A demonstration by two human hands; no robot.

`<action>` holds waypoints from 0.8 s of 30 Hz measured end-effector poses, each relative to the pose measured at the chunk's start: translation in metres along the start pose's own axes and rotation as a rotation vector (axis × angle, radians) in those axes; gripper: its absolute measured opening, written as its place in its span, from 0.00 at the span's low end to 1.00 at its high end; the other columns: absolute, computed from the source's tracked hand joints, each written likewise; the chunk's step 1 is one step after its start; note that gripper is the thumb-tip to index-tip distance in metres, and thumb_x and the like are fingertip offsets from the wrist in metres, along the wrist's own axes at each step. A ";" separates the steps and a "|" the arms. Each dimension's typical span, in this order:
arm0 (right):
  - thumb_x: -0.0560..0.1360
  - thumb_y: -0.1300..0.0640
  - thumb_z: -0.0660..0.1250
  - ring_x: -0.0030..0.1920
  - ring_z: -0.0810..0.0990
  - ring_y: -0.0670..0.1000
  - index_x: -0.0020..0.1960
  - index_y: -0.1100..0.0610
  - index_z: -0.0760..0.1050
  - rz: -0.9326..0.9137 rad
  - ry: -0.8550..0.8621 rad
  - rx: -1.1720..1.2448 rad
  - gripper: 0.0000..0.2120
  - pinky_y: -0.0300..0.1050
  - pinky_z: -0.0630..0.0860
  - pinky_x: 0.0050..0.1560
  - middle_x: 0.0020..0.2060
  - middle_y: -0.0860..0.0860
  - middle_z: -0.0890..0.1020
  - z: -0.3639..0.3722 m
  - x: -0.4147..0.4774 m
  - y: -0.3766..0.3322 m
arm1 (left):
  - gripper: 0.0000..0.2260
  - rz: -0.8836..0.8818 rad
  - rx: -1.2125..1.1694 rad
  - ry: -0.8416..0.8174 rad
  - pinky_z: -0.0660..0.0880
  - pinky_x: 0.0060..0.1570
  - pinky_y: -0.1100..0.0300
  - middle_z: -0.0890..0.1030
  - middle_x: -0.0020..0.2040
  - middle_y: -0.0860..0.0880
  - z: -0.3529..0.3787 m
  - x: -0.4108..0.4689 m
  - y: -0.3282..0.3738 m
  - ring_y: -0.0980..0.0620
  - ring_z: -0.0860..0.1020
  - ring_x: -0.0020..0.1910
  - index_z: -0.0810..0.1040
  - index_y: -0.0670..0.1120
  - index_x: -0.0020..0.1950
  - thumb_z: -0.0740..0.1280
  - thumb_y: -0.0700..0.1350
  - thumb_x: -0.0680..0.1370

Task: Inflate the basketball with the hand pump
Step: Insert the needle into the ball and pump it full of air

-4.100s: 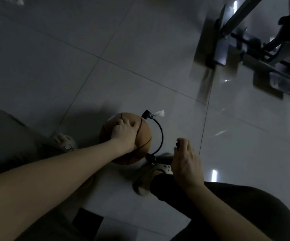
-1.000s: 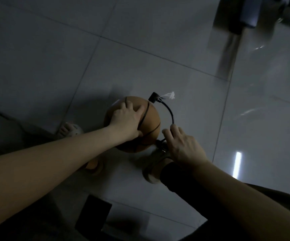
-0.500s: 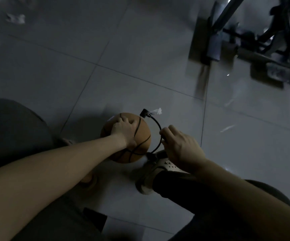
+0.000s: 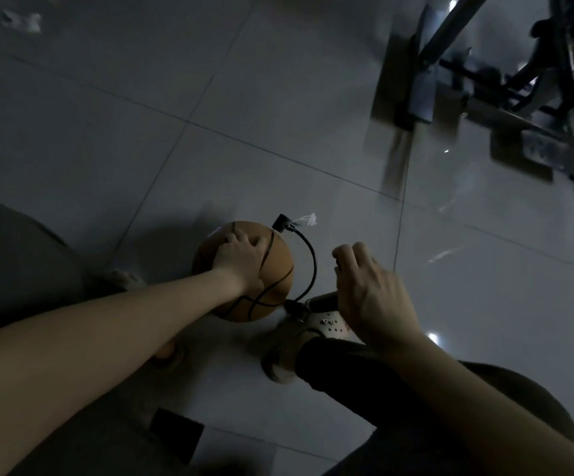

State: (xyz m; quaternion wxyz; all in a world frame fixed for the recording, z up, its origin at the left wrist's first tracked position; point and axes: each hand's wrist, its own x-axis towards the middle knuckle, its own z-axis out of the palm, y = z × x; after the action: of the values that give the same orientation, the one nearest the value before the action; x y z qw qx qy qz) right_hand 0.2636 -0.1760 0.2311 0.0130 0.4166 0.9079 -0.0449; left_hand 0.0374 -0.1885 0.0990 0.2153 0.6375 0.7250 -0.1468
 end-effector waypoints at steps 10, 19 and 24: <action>0.76 0.61 0.65 0.32 0.67 0.52 0.57 0.60 0.70 0.054 -0.104 0.051 0.11 0.44 0.58 0.24 0.45 0.56 0.72 0.082 0.018 0.009 | 0.43 0.009 0.027 0.059 0.76 0.56 0.44 0.56 0.77 0.28 -0.004 0.008 0.008 0.28 0.64 0.71 0.53 0.48 0.80 0.71 0.62 0.74; 0.75 0.56 0.62 0.34 0.70 0.52 0.60 0.58 0.67 -0.016 -0.206 0.021 0.15 0.43 0.59 0.25 0.47 0.56 0.72 0.116 0.024 0.005 | 0.44 0.017 0.105 0.027 0.77 0.55 0.46 0.54 0.77 0.27 0.008 0.008 0.008 0.27 0.62 0.73 0.49 0.48 0.82 0.69 0.63 0.75; 0.78 0.56 0.60 0.38 0.75 0.54 0.63 0.57 0.68 0.007 -0.235 0.037 0.15 0.45 0.65 0.27 0.50 0.56 0.72 0.100 0.023 -0.001 | 0.44 0.010 0.079 -0.026 0.77 0.58 0.45 0.53 0.77 0.27 0.007 0.006 0.008 0.27 0.62 0.72 0.50 0.48 0.82 0.70 0.63 0.75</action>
State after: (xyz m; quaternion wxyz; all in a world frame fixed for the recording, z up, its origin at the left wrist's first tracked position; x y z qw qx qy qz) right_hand 0.2463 -0.1690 0.1299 0.1116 0.4118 0.8977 -0.1102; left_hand 0.0458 -0.1854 0.0902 0.1997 0.6473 0.7126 -0.1825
